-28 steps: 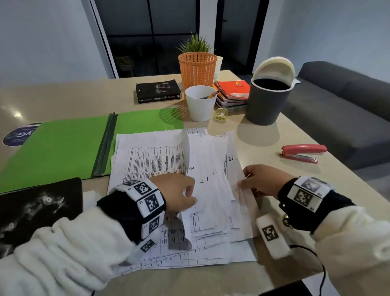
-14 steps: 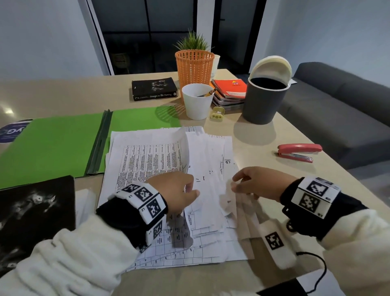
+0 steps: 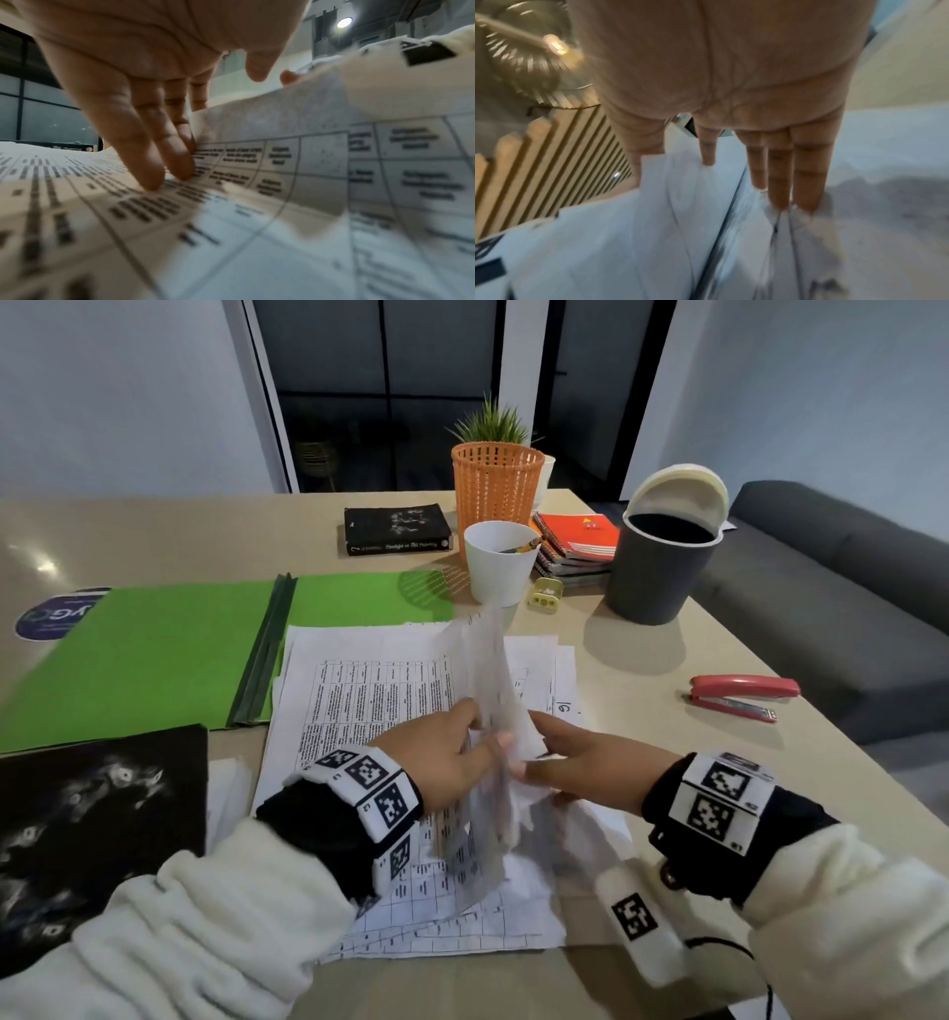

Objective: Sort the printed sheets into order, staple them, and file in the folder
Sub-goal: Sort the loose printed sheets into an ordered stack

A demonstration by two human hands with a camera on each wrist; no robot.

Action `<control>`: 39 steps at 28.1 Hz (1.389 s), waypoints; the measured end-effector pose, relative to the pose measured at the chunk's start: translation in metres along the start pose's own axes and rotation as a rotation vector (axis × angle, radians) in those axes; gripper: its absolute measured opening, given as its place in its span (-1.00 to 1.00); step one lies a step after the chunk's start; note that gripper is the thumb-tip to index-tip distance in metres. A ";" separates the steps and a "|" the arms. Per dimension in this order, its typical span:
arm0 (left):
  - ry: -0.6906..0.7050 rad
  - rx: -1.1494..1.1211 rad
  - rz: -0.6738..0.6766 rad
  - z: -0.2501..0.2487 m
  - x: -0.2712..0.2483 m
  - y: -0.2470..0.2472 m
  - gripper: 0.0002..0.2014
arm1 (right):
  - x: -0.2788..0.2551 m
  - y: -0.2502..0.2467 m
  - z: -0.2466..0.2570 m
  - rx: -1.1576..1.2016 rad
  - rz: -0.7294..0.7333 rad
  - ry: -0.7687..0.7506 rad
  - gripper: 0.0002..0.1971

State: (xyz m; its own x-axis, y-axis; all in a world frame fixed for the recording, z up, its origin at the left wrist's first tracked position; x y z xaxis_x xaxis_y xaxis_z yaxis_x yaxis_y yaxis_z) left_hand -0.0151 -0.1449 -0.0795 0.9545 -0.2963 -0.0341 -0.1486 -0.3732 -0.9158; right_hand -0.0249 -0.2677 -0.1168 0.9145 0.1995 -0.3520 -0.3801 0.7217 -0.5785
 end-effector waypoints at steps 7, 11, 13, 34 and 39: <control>-0.060 -0.116 -0.011 0.006 -0.001 -0.004 -0.24 | -0.018 0.012 0.034 -0.295 0.049 -0.195 -0.38; -0.068 -0.121 -0.021 0.008 0.001 -0.006 -0.15 | -0.019 0.014 0.028 -0.338 0.081 -0.155 -0.41; -0.032 -0.099 -0.004 0.005 0.000 -0.006 -0.12 | -0.013 0.003 0.022 -0.244 -0.002 -0.124 -0.46; -0.018 0.001 -0.044 0.007 0.002 -0.002 -0.61 | 0.002 -0.006 0.002 0.475 -0.038 0.100 -0.78; -0.017 0.002 -0.047 0.006 0.000 -0.002 -0.64 | 0.002 -0.003 0.016 0.268 -0.050 0.017 -0.76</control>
State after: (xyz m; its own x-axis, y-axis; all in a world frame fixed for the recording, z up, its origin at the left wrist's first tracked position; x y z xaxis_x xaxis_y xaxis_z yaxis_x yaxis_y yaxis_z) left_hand -0.0128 -0.1384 -0.0799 0.9647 -0.2635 0.0022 -0.1030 -0.3848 -0.9173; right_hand -0.0198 -0.2587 -0.1041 0.9280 0.1496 -0.3411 -0.2820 0.8806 -0.3809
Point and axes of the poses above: each hand's wrist, its own x-axis towards the middle knuckle, its own y-axis out of the palm, z = x × y, the point moved 9 cm from there along x, towards the middle knuckle, and after that the axes turned 11 degrees about -z, right-handed, at the moved point
